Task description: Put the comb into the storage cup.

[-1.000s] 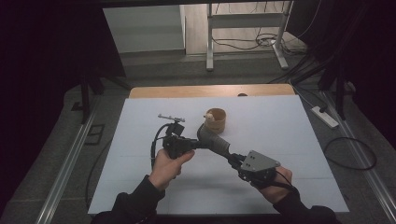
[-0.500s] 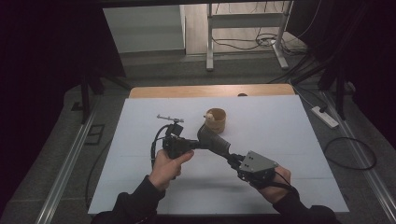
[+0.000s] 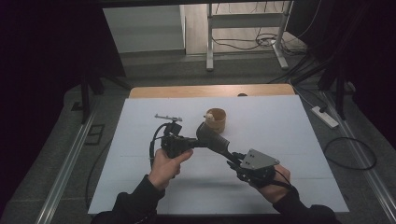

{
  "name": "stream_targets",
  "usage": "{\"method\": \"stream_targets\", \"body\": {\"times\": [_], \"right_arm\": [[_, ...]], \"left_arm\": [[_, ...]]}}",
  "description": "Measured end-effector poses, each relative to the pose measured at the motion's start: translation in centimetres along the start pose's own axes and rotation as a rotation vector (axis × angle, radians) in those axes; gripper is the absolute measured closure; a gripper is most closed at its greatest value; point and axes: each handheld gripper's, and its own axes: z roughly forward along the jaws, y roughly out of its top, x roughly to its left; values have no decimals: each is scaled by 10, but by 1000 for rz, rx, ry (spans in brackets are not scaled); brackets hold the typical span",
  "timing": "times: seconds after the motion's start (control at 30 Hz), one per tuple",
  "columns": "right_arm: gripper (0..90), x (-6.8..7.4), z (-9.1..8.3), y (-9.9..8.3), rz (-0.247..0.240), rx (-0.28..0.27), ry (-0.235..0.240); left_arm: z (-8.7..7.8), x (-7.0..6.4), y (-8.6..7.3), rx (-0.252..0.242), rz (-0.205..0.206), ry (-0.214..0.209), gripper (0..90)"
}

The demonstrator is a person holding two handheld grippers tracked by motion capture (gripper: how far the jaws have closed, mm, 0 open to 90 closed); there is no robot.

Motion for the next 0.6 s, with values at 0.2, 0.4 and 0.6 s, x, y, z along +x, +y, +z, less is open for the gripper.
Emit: {"method": "stream_targets", "body": {"times": [0.2, 0.4, 0.6], "right_arm": [[542, 0, 1, 0, 18, 6, 3], [415, -5, 3, 0, 72, 25, 30], [290, -8, 5, -2, 99, 64, 63]], "left_arm": [[-2, -2, 1, 2, 29, 20, 828], [-4, -4, 1, 5, 53, 35, 828], [-6, -6, 2, 1, 71, 56, 828]]}}
